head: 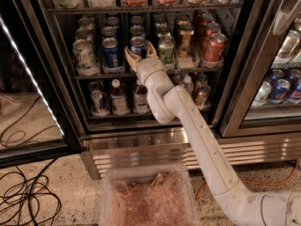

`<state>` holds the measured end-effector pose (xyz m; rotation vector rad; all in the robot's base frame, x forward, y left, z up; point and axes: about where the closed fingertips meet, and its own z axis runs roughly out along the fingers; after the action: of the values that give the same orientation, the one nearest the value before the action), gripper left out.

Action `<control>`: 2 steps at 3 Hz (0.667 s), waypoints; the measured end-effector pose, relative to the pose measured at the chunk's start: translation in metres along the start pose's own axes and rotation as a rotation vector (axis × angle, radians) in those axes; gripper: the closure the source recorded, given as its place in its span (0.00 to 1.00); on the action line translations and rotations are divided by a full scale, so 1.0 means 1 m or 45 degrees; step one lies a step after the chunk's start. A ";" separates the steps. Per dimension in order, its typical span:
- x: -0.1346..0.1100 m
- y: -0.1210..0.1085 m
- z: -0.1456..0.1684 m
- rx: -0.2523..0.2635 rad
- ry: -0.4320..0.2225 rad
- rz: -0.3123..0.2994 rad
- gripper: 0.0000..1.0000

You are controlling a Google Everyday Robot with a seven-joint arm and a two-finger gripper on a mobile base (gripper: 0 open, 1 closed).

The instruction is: Pick pepsi can from middle shelf of fridge

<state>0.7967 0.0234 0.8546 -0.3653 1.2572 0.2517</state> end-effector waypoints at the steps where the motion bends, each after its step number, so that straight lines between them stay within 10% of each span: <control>1: 0.000 0.000 0.000 0.000 0.000 0.000 1.00; 2: 0.000 0.000 0.000 0.000 0.000 0.000 1.00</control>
Offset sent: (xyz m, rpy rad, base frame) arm 0.0000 0.0000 0.0000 0.0000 0.0000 0.0000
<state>0.7967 0.0235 0.8546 -0.3654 1.2572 0.2518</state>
